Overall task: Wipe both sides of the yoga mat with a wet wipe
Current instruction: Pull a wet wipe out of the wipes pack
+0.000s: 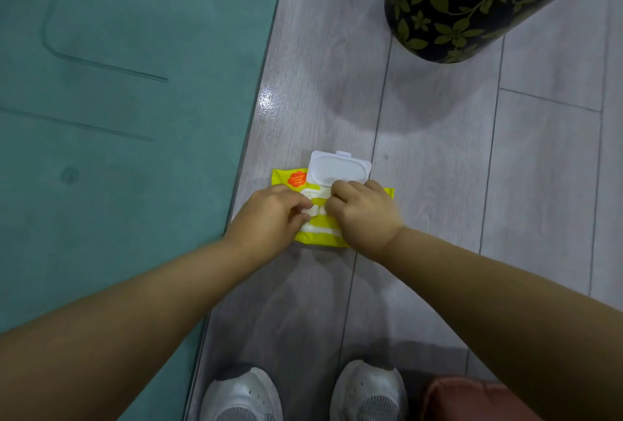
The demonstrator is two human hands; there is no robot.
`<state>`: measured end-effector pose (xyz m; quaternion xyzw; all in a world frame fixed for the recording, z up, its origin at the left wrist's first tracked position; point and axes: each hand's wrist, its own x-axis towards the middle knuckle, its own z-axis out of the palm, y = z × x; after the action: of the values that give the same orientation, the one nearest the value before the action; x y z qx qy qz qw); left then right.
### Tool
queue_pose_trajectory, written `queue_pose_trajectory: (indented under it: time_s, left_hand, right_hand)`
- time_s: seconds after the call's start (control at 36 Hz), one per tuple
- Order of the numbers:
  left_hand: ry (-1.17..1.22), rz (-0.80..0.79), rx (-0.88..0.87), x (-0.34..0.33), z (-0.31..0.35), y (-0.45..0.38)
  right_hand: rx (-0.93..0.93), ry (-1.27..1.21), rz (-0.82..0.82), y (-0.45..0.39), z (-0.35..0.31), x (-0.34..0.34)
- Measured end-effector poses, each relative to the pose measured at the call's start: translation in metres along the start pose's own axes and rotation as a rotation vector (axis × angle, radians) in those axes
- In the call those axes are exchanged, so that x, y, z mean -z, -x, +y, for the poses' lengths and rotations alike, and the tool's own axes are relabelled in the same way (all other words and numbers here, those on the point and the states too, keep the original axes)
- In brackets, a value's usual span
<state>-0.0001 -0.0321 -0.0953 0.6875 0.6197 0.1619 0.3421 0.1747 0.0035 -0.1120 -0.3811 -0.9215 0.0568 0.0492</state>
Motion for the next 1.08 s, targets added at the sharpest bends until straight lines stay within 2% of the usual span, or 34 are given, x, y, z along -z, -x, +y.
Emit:
queue_pose_trajectory:
  time_s: [0.11, 0.25, 0.44, 0.53, 0.67, 0.81, 0.86, 0.92, 1.0, 1.08]
  left_hand:
    - [-0.006, 0.028, 0.017, -0.001, 0.0, 0.0]
    - [-0.008, 0.038, 0.017, -0.001, 0.0, 0.002]
    - [-0.012, 0.024, 0.02, -0.001, 0.0, 0.003]
    - [-0.01, 0.017, 0.037, 0.0, -0.001, 0.001]
    - [-0.022, 0.029, 0.059, -0.001, 0.0, 0.0]
    - [-0.025, 0.031, 0.069, -0.001, -0.001, 0.0]
    - [-0.026, 0.027, 0.074, -0.002, -0.001, 0.0]
    - [-0.026, 0.025, 0.077, -0.002, -0.001, 0.0]
    - [-0.027, 0.028, 0.086, -0.003, 0.0, 0.0]
    - [-0.024, 0.037, 0.093, -0.003, 0.001, -0.001]
  right_hand:
    - [-0.089, -0.1, -0.057, 0.003, -0.001, -0.005]
    - [-0.257, -0.434, -0.071, 0.004, 0.001, 0.0]
    - [-0.523, -0.739, -0.105, 0.001, 0.003, 0.016]
    - [-0.689, -0.948, -0.121, -0.001, 0.008, 0.022]
    - [-0.983, -1.552, -0.01, -0.002, 0.016, 0.037]
    - [-1.202, -1.829, 0.206, -0.001, 0.03, 0.05]
    - [-1.238, -1.785, 0.269, -0.001, 0.034, 0.055]
    - [-1.216, -1.56, 0.235, -0.001, 0.037, 0.06]
    - [-0.954, -1.173, 0.092, 0.0, 0.035, 0.066]
    - [-0.641, -0.771, -0.207, 0.001, 0.024, 0.063]
